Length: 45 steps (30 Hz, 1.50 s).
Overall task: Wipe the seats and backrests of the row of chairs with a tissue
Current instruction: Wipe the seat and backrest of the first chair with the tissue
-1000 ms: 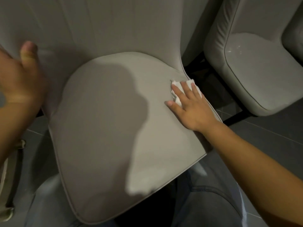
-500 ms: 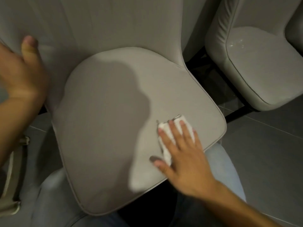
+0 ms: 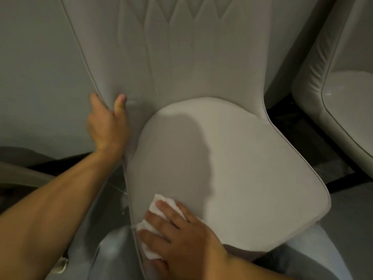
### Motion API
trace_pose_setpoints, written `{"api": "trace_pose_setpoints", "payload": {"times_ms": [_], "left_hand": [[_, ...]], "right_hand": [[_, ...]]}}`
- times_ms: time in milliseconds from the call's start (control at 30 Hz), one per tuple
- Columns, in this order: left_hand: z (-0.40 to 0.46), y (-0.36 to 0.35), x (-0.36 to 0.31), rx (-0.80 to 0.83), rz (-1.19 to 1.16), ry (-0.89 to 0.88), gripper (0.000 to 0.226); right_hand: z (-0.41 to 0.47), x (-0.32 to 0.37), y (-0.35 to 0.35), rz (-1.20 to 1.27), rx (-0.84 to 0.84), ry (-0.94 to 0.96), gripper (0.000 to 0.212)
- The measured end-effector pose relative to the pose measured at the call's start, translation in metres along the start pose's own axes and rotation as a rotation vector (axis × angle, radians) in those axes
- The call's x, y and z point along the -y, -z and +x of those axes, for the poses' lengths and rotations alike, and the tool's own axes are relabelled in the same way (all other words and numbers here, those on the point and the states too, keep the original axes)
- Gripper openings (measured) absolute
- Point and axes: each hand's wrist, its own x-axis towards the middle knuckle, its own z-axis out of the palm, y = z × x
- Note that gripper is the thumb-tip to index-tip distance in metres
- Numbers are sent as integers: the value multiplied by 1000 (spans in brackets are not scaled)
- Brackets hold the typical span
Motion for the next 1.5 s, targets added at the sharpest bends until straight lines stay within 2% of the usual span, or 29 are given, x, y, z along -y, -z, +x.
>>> {"api": "trace_pose_setpoints", "payload": {"times_ms": [100,200,267,300,400,500,633,867,967,1067,1233,1400,1500], "left_hand": [[-4,3,-3,28,5,-22,59],[-7,3,-5,2,45,-55,60],[-10,1,-6,-6,55,-76,60],[-10,1,-7,-5,60,-79,61],[-9,1,-9,0,57,-60,60],[-11,1,-11,4,39,-42,59],[-12,3,-13,25,-5,23,60],[-15,-1,-17,26,-42,127,52],[-16,-5,-19,21,-33,184,44],[-20,-8,-24,0,-30,237,39],[-23,-11,-25,-50,-31,230,46],[-22,-15,-19,-44,31,225,48],[-22,-15,-19,-33,4,252,49]], "right_hand": [[38,-43,-3,102,-102,-3,37],[94,-96,22,299,-221,-287,38],[132,-119,53,490,-433,-486,35],[154,-126,69,537,-553,-523,35],[220,-135,111,596,-852,-487,38],[280,-144,128,401,-968,-357,49],[332,-138,120,168,-852,-229,58],[323,-150,83,92,-784,-66,69],[305,-157,54,36,-676,-53,73],[306,-165,48,-13,-645,-53,74],[333,-177,102,-68,-708,-18,70],[387,-193,191,-304,-827,-61,65],[403,-199,221,-443,-770,-41,65]]}}
